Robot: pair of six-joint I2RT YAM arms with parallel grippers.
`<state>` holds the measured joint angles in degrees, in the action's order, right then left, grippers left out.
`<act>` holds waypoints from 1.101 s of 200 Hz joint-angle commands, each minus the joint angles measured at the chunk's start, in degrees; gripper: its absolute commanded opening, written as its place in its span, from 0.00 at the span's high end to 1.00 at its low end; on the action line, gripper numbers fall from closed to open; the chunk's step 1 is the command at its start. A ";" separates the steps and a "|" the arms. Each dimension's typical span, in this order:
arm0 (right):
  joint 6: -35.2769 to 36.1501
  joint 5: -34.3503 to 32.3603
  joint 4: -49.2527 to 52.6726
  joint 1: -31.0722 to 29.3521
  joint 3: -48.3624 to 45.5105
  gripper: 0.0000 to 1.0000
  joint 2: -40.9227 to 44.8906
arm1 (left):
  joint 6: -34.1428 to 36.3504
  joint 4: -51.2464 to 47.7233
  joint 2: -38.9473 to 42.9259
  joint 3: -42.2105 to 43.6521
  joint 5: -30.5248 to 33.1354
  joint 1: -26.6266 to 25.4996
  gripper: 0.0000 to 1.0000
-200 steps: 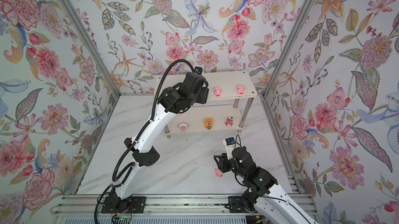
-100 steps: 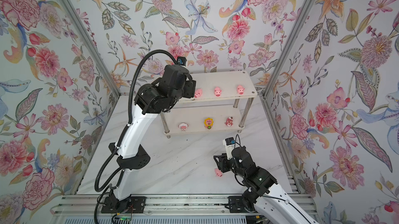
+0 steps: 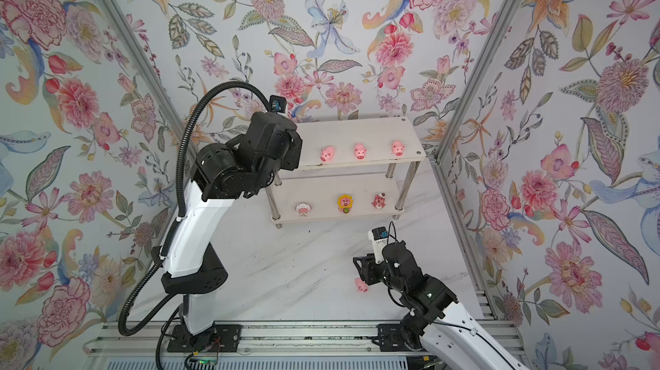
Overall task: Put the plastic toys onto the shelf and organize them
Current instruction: 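Draw the left arm back toward the table while the right arm rises toward the shelf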
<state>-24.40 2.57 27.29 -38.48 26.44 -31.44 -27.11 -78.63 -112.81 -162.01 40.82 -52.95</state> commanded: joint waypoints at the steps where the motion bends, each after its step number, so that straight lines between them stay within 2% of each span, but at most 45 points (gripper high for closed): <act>1: -0.03 -0.13 0.00 0.47 -0.33 0.46 0.43 | -2.60 -1.44 7.67 4.17 11.51 -0.05 0.28; 16: 0.28 -0.11 -0.02 0.51 -0.24 0.46 -0.21 | -6.01 -1.32 13.72 12.58 16.93 -0.05 0.29; 29: 0.53 -0.16 -0.04 0.47 -0.09 0.46 -0.65 | -8.32 2.96 21.28 25.88 18.98 -0.04 0.29; 38: 0.63 -0.11 -0.03 0.55 -0.07 0.46 -0.82 | -7.76 11.23 29.72 39.52 18.47 -0.01 0.30; 57: 0.63 0.17 -0.08 0.60 0.02 0.45 -1.14 | -2.65 39.54 49.32 70.77 12.46 1.92 0.35; 64: 0.67 0.23 -0.04 0.67 0.02 0.46 -1.23 | -3.25 46.01 55.50 79.01 10.52 3.19 0.39; 75: 0.57 0.37 -0.04 0.69 0.11 0.46 -1.36 | -5.30 50.11 62.24 87.08 9.83 4.28 0.42; 92: 0.49 0.59 -0.04 0.66 0.28 0.46 -2.25 | -7.23 51.18 66.61 93.39 8.74 4.34 0.43; 118: 0.34 0.71 0.04 0.69 0.63 0.46 -5.15 | -9.15 49.01 63.64 96.91 3.51 4.41 0.39; 190: -2.08 -1.61 1.83 0.53 1.12 0.45 -7.01 | -11.03 66.76 62.34 118.30 -15.39 5.49 0.38; 220: -0.35 -2.99 3.72 0.53 7.07 0.46 -10.34 | -12.64 73.14 64.10 126.10 -21.76 5.48 0.38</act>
<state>-25.47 1.65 29.02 -38.11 28.01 -39.75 -37.65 -13.37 -50.59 -40.40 26.76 -47.99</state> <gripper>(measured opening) 0.548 0.620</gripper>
